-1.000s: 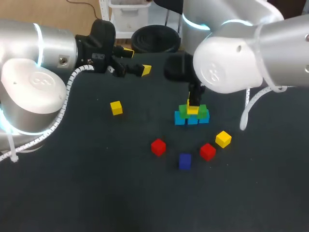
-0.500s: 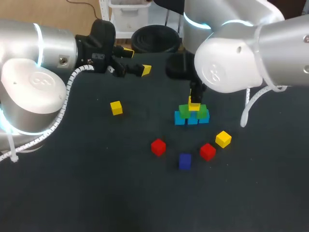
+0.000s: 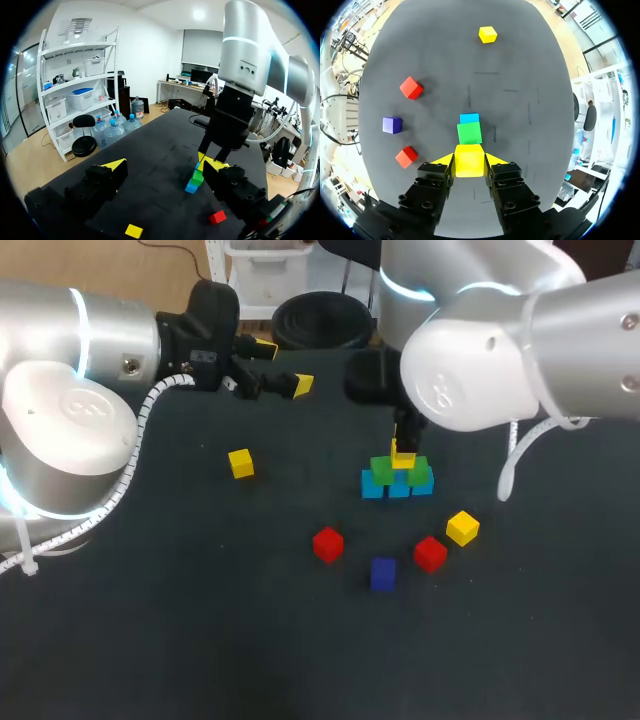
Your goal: Place the blue cubes, place green cubes on the blue cubes, place the yellow cubes on the green cubes, then place the red cubes on the yellow cubes, and place purple cube on the red cubes.
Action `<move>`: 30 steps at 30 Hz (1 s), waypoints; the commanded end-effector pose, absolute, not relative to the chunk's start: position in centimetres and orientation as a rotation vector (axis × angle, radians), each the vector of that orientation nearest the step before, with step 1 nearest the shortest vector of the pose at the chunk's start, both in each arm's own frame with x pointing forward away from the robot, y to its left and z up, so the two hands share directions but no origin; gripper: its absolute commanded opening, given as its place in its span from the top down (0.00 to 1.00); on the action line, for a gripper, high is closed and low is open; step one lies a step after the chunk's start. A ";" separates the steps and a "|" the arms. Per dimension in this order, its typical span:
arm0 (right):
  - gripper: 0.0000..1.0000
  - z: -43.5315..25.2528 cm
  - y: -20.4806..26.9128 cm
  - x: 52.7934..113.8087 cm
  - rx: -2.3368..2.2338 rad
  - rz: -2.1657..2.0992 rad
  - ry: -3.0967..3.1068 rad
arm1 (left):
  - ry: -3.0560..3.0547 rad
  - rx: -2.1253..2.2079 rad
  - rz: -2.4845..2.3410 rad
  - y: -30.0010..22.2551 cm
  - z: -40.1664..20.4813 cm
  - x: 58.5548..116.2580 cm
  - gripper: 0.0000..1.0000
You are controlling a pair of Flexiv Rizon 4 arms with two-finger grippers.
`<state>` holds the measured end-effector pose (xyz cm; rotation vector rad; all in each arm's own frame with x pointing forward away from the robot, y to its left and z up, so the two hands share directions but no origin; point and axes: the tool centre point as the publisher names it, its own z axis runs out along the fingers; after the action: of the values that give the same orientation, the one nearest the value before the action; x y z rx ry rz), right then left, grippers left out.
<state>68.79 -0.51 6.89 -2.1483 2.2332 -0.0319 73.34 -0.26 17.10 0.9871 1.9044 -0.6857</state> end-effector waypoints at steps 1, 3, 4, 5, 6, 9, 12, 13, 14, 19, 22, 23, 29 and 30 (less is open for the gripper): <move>1.00 6.8 -0.5 68.9 -2.150 -0.033 2.232 | 1.897 0.985 -0.688 -0.2 17.0 73.3 0.00; 1.00 6.8 -0.5 68.9 -2.153 -0.036 2.229 | 1.897 0.985 -0.688 -0.2 17.0 73.3 0.00; 1.00 6.9 -0.5 68.8 -2.154 -0.036 2.228 | 1.897 0.985 -0.688 -0.2 17.0 73.3 0.00; 1.00 6.9 -0.5 68.8 -2.155 -0.037 2.226 | 1.897 0.985 -0.688 -0.2 17.0 73.3 0.00; 1.00 6.9 -0.5 68.8 -2.158 -0.039 2.225 | 1.897 0.985 -0.688 -0.2 17.0 73.3 0.00; 1.00 6.8 -0.5 68.8 -2.162 -0.040 2.224 | 1.897 0.985 -0.688 -0.2 17.0 73.3 0.00; 1.00 6.7 -0.4 68.8 -2.167 -0.041 2.221 | 1.897 0.985 -0.688 -0.2 17.0 73.3 0.00; 1.00 6.7 -0.4 68.7 -2.169 -0.040 2.221 | 1.897 0.985 -0.688 -0.2 17.0 73.3 0.00; 1.00 6.7 -0.3 68.7 -2.171 -0.040 2.220 | 1.897 0.985 -0.688 -0.2 17.0 73.3 0.00; 1.00 6.5 -0.3 68.7 -2.179 -0.040 2.221 | 1.897 0.985 -0.688 -0.2 17.0 73.3 0.00; 1.00 6.4 -0.3 68.7 -2.183 -0.041 2.221 | 1.897 0.985 -0.688 -0.2 17.0 73.3 0.00; 1.00 6.4 -0.3 68.7 -2.183 -0.041 2.221 | 1.897 0.985 -0.688 -0.2 17.0 73.3 0.00; 1.00 6.3 -0.3 68.9 -2.182 -0.042 2.224 | 1.897 0.985 -0.688 -0.2 17.0 73.3 0.00; 1.00 6.3 -0.3 68.9 -2.182 -0.043 2.224 | 1.897 0.985 -0.688 -0.2 17.0 73.3 0.00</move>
<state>68.79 -0.35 6.32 -2.1812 2.2224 -0.0444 73.34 -0.26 17.10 0.9871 1.9044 -0.6857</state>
